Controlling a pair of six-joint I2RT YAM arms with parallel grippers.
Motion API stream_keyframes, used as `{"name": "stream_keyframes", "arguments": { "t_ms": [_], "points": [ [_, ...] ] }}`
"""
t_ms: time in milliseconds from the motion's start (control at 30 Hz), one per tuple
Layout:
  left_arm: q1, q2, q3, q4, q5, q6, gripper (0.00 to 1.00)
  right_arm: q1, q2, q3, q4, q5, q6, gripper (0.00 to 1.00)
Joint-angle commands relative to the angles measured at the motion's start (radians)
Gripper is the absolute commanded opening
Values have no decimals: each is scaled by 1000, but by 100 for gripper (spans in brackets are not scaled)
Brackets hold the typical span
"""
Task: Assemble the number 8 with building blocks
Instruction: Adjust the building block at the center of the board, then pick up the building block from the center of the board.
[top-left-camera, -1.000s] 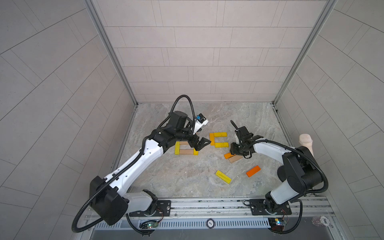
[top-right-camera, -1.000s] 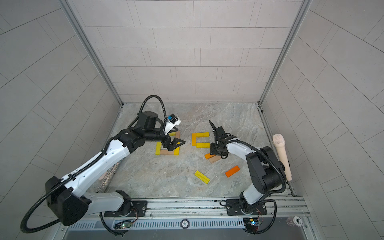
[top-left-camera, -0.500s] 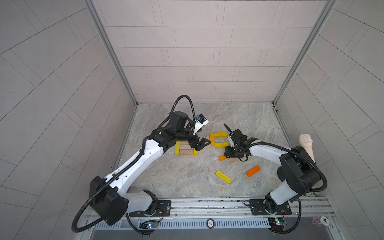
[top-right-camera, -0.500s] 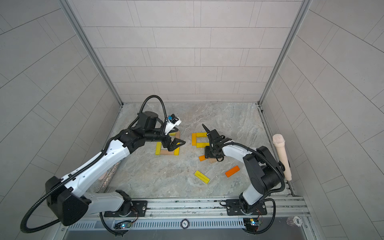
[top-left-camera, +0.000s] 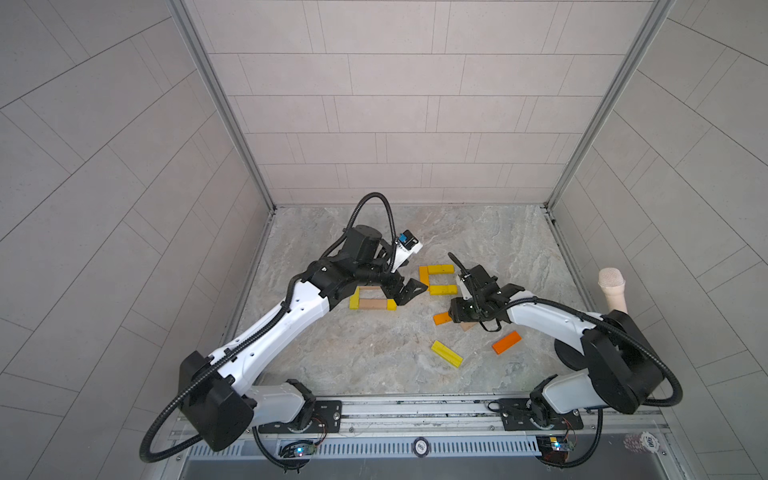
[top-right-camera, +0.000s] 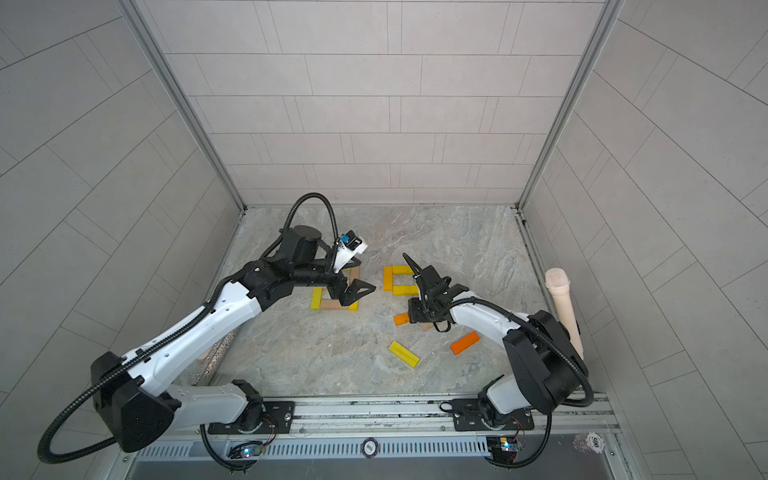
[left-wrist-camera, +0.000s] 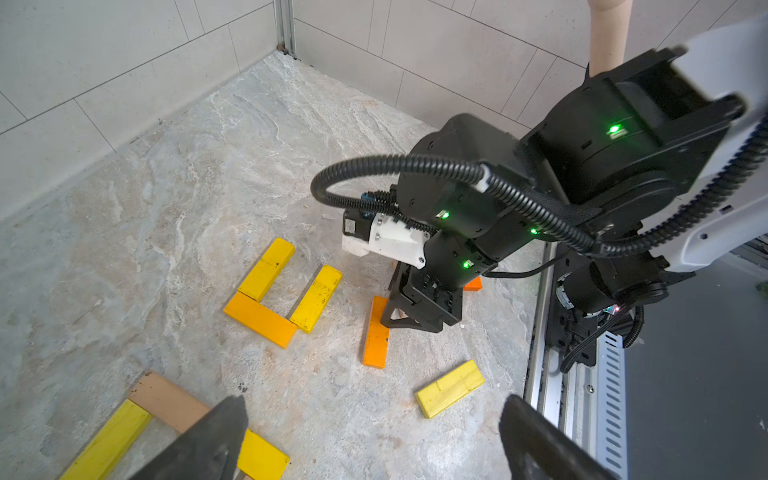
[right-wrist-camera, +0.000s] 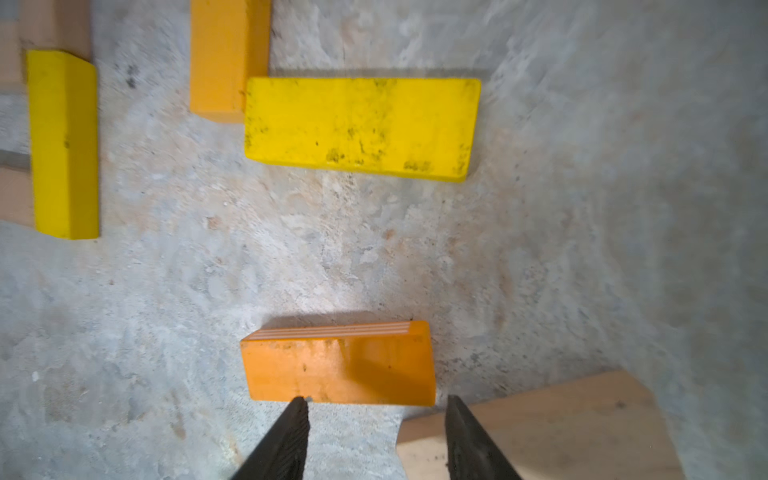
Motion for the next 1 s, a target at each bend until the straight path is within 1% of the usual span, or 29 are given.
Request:
{"name": "stream_keyframes", "arguments": {
  "t_ms": [0,100,233,300,400,533,667,833,967],
  "points": [
    [-29,-21,-22,27,-58,-63,100,5,-118,-24,-55,54,-12,56],
    [-80,-1,-42,29,-144,-98,98,1,-242,-50,-110,83,-25,57],
    [-175,54,-52,53,-253,-101,96,-4,-419,-78,-205,114,-44,60],
    [-205,100,-38,55,-276,-109,94,-5,-490,-93,-235,122,-47,61],
    [-229,179,-6,54,-287,-120,91,-5,-594,-128,-254,132,-24,64],
    [-268,285,30,54,-367,-124,84,-4,-749,-189,-278,164,9,68],
    [-287,381,54,83,-413,-157,78,-6,-891,-212,-313,185,49,69],
    [-333,504,116,80,-467,-162,72,-6,-996,-214,-390,232,96,69],
    [-350,594,179,55,-480,-165,69,-6,-1012,-210,-401,238,102,69]
  ]
}}
